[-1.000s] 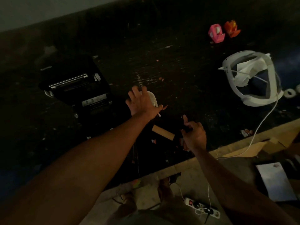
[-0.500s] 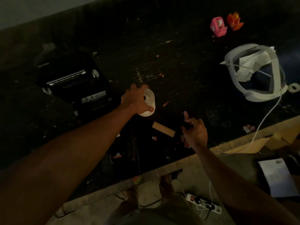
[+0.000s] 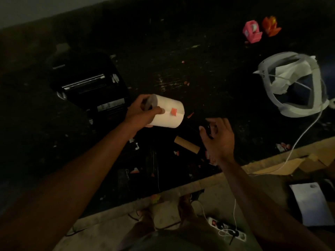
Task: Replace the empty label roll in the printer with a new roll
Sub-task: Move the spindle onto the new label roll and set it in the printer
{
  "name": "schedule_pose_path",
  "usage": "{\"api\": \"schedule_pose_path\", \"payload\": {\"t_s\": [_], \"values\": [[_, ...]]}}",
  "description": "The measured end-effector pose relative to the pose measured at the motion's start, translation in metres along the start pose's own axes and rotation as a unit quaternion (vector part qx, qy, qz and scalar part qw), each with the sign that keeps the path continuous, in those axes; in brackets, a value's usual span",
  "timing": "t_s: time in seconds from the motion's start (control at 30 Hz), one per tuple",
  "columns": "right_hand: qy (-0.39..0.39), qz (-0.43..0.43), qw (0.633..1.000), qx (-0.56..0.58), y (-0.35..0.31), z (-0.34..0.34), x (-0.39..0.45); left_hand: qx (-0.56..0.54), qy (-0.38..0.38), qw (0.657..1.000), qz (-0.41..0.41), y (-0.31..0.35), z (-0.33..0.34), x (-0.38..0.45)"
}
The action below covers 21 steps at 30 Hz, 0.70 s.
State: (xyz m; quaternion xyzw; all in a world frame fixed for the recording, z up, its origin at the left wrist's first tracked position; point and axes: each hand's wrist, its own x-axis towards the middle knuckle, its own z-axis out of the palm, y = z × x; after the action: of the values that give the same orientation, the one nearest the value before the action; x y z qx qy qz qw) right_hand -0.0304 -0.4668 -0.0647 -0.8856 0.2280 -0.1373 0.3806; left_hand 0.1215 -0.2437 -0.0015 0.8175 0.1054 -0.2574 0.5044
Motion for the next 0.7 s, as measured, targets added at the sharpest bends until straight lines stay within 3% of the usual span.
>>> {"api": "schedule_pose_path", "payload": {"t_s": [0.17, 0.3, 0.4, 0.53, 0.7], "values": [[-0.061, -0.176, 0.982, 0.018, -0.080, -0.006, 0.001, -0.124, -0.003, 0.992, -0.023, -0.014, -0.005, -0.039], [-0.090, -0.229, 0.969, 0.006, -0.108, -0.005, -0.006, -0.168, -0.009, 0.986, -0.013, -0.024, -0.010, -0.062], [-0.084, -0.205, 0.973, 0.067, -0.115, -0.002, -0.013, -0.185, -0.001, 0.983, -0.014, -0.031, -0.017, -0.074], [-0.048, -0.077, 0.980, 0.177, -0.115, -0.006, -0.014, -0.215, 0.000, 0.977, -0.009, -0.042, -0.027, -0.083], [-0.034, -0.077, 0.994, 0.075, -0.062, 0.003, -0.013, -0.257, 0.012, 0.966, -0.016, -0.054, -0.042, -0.091]]}}
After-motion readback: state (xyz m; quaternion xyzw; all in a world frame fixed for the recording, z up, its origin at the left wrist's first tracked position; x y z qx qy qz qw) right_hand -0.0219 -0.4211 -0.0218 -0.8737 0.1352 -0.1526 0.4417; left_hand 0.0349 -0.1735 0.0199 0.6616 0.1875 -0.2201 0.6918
